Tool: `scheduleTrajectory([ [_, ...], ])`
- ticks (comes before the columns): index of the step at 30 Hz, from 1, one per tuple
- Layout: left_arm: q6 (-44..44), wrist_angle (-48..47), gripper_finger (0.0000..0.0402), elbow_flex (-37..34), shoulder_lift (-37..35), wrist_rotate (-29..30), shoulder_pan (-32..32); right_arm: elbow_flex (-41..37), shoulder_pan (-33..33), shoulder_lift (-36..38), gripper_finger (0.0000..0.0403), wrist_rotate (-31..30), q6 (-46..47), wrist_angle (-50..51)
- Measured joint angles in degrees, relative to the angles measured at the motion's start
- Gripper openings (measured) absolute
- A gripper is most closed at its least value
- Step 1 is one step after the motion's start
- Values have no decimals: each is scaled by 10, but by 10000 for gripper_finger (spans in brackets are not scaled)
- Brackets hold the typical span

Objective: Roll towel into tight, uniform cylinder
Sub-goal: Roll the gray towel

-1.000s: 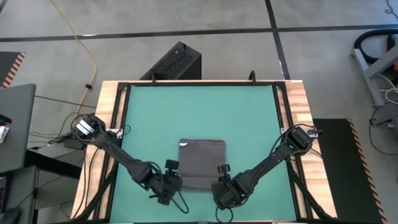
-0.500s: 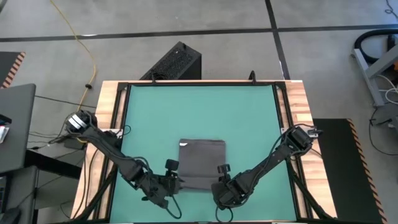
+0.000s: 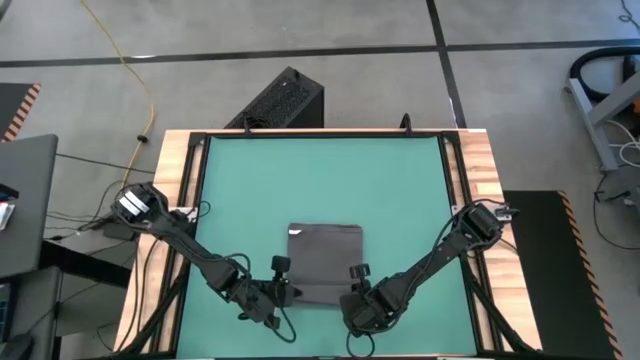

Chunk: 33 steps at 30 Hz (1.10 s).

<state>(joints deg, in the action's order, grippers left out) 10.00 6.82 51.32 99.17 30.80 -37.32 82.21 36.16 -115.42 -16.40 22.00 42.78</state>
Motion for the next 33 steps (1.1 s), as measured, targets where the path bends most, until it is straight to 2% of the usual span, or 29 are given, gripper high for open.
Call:
scheduleTrajectory([
  [7,17,28,1,-12,16,-1,0,0,0,0,104,0,0,-1],
  [13,18,106,1,-11,87,-16,0,0,0,0,104,0,0,-1],
  [20,30,110,2,-5,106,-16,0,6,0,0,110,11,-28,7],
  [24,31,109,2,-5,106,-17,0,47,3,2,137,27,-57,23],
  [29,29,106,2,-5,106,-18,0,113,15,5,179,-5,-103,113],
  [33,29,103,2,-5,106,-18,0,145,38,5,211,-7,-133,179],
])
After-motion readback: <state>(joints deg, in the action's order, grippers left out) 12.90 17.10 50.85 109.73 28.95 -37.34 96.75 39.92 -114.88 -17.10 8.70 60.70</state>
